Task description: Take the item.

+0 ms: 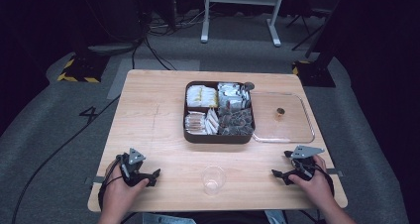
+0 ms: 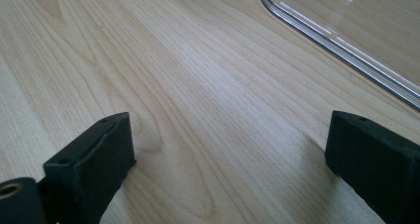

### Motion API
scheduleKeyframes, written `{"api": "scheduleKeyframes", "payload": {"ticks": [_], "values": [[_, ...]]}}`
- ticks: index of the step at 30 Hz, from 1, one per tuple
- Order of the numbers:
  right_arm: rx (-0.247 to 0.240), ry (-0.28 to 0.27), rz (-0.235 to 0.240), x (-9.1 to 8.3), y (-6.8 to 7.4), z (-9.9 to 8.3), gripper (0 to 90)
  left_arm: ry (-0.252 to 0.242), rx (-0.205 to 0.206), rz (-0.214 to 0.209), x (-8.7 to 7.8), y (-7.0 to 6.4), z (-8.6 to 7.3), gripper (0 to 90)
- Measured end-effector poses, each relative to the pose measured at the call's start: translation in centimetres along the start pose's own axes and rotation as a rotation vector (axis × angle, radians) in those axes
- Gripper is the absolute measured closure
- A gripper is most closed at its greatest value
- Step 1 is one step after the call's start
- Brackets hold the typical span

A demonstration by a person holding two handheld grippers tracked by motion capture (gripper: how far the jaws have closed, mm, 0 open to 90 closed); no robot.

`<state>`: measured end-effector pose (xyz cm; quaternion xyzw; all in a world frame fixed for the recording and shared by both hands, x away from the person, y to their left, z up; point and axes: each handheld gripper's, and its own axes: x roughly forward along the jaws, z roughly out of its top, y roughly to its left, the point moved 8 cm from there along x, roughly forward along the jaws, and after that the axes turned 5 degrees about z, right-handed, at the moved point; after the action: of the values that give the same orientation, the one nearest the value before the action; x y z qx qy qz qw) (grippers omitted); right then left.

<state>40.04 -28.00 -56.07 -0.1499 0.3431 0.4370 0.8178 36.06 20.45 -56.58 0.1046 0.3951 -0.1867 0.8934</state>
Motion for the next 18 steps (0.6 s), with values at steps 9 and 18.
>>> {"api": "scheduleKeyframes", "payload": {"ticks": [9, 18], "values": [[-0.006, -0.001, 0.009, 0.04, -0.02, 0.03, 4.9, 0.002, -0.013, 0.017, 0.46, 0.06, 0.51, 0.2], [-0.007, -0.001, 0.009, -0.01, -0.02, 0.0, 5.1, -0.003, 0.019, -0.014, 0.32, 0.37, 0.44, 1.8]]}}
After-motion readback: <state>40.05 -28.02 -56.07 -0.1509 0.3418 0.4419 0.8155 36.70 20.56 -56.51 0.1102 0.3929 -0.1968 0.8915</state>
